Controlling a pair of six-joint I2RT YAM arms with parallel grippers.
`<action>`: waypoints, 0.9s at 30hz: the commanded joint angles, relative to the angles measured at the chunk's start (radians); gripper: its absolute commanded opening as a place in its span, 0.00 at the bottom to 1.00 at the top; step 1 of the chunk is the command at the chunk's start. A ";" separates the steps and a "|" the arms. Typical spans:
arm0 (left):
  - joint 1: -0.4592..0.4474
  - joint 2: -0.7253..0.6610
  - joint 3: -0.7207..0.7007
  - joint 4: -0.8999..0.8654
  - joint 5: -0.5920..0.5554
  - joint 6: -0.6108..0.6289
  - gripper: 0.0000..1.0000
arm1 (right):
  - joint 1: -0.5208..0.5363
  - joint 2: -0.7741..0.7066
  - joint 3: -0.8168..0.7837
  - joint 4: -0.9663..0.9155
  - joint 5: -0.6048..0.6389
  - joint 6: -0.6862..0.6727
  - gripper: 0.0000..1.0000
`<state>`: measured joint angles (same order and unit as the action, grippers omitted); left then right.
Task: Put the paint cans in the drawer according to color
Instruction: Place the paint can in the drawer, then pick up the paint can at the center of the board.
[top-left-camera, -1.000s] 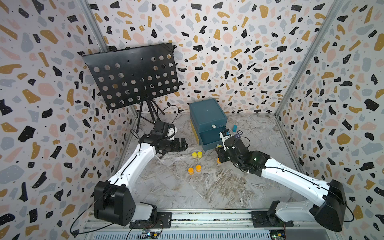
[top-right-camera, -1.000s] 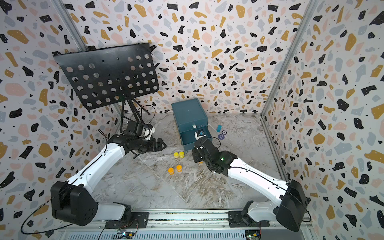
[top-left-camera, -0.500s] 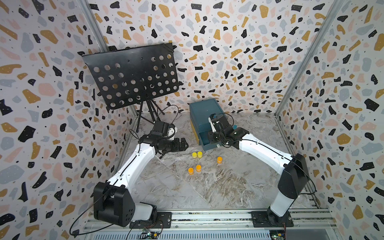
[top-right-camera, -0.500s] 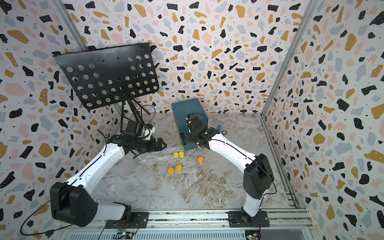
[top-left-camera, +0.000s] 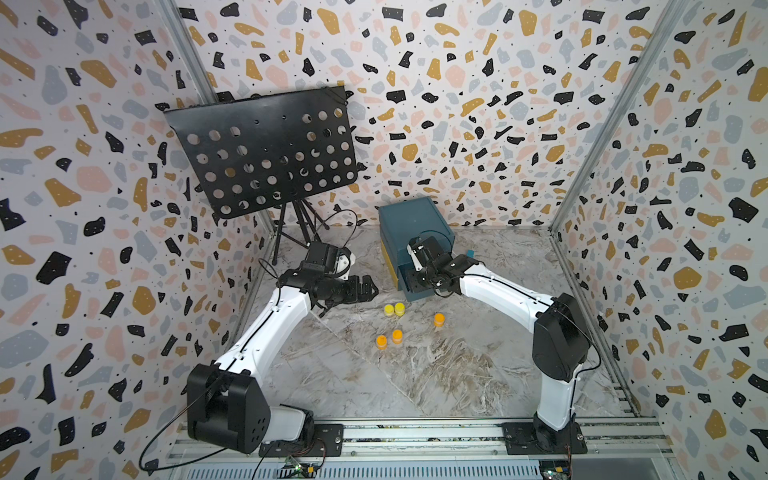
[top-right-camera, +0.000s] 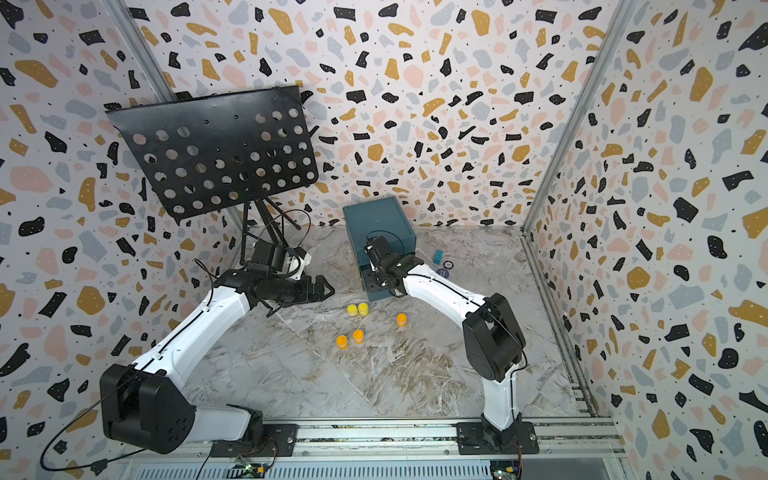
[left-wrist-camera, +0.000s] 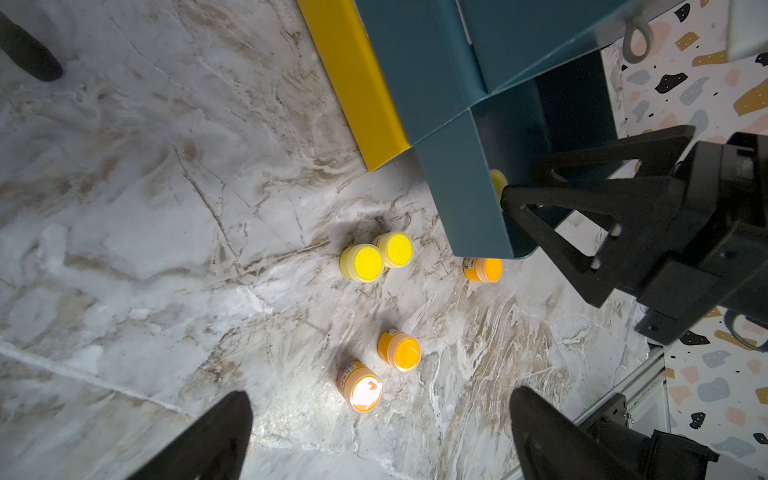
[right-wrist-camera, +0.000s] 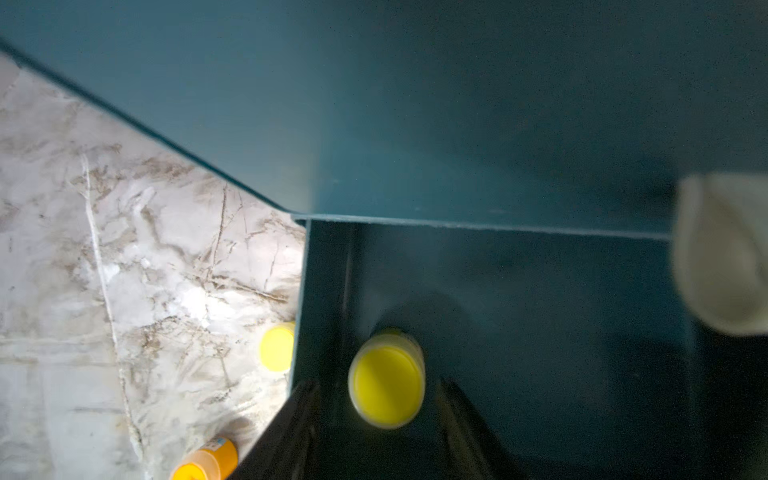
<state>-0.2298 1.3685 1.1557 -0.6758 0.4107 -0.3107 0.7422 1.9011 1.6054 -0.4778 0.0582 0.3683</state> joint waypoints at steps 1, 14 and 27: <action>0.005 -0.016 -0.014 0.022 0.015 -0.006 1.00 | -0.001 -0.073 0.015 0.003 -0.010 -0.014 0.54; -0.037 0.133 0.011 -0.009 0.050 -0.019 1.00 | -0.001 -0.536 -0.399 0.212 -0.068 0.032 0.53; -0.039 0.371 0.461 -0.026 0.064 -0.100 1.00 | 0.132 -0.665 -0.883 0.581 0.018 0.294 0.52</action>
<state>-0.2695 1.6577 1.5242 -0.7078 0.4492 -0.3885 0.8730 1.2430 0.7109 -0.0006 0.0257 0.6033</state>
